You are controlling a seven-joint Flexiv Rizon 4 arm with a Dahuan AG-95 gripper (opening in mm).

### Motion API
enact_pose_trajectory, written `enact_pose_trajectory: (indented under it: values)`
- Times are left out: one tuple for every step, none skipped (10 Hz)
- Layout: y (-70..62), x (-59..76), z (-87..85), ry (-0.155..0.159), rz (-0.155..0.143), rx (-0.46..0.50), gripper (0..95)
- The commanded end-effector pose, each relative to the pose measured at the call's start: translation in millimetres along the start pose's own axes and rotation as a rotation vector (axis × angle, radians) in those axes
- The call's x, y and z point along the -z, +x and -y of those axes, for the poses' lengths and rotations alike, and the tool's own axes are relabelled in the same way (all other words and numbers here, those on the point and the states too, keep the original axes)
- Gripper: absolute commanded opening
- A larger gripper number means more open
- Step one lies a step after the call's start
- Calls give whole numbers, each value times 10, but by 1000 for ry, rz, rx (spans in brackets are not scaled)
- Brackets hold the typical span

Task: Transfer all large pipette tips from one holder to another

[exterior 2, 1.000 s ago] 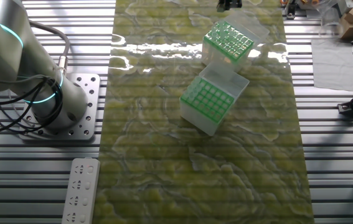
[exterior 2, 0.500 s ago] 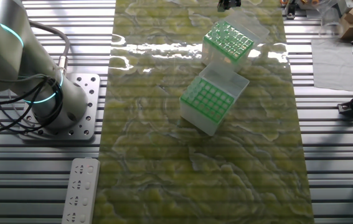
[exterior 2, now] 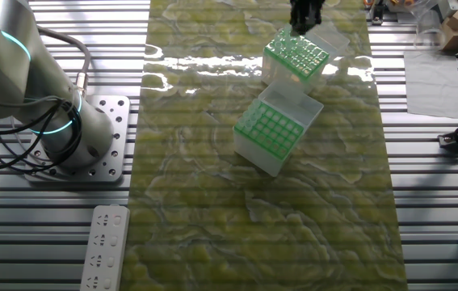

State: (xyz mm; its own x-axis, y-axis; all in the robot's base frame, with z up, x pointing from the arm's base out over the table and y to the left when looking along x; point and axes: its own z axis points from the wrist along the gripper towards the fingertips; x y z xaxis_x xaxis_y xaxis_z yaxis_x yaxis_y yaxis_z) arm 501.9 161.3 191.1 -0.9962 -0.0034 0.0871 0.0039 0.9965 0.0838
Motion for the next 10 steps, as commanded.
enact_pose_trajectory:
  values:
    - [-56,-42,15,3,6,3,190]
    - [-84,-62,19,5,8,9,190]
    - [-115,-87,24,6,10,11,190]
    - [-146,-121,32,8,10,16,190]
    - [-157,-147,40,8,11,21,190]
    - [-171,-191,42,6,13,23,190]
    - [-178,-215,27,6,12,24,190]
    - [-186,-244,9,5,12,23,190]
    - [-193,-270,6,6,16,24,190]
    - [-194,-293,10,5,20,27,190]
